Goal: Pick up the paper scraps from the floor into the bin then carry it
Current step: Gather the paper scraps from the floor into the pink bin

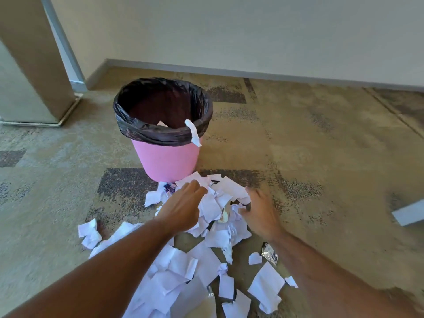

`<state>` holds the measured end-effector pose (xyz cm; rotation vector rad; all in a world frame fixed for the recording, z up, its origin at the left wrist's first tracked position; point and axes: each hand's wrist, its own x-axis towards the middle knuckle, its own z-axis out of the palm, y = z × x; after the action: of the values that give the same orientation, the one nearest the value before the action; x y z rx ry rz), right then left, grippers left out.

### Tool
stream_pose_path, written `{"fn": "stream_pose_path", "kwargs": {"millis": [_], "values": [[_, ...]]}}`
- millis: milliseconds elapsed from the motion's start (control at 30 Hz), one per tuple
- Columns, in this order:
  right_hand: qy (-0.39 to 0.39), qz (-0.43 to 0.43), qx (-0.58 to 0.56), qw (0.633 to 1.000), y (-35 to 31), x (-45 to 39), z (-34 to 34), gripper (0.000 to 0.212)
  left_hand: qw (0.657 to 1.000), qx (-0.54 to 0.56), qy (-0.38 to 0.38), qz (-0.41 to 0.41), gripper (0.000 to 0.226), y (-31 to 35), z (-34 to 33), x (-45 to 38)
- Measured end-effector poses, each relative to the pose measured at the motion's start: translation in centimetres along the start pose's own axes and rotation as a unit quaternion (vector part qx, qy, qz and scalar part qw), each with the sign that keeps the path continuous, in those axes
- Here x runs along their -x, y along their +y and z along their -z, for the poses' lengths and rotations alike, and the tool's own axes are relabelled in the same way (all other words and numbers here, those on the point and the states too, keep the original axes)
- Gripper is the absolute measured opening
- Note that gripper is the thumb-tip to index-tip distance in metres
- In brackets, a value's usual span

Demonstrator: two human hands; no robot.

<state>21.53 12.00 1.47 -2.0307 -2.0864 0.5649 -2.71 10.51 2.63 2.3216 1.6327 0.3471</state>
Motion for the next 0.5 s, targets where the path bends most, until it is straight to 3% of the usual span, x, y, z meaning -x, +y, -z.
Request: {"fn": "stream_pose_path", "kwargs": {"millis": [67,167,333,500], "values": [[-0.066,-0.040,-0.006,0.997,1.5,0.4,-1.2,0.084,0.994,0.024,-0.090,0.058,0.065,-0.1,-1.9,0.2],[-0.140,-0.060,-0.034,0.988,2.5,0.6,-2.2,0.107,0.984,0.012,-0.152,0.097,0.093,0.1,-4.6,0.1],[-0.192,-0.086,-0.003,0.978,2.2,0.3,-3.6,0.133,0.976,-0.036,-0.178,0.123,0.132,0.1,-7.8,-1.0],[-0.182,-0.050,0.103,0.977,0.8,0.0,-4.9,0.137,0.969,-0.085,-0.181,0.145,0.146,-0.9,-8.9,-2.4]]}}
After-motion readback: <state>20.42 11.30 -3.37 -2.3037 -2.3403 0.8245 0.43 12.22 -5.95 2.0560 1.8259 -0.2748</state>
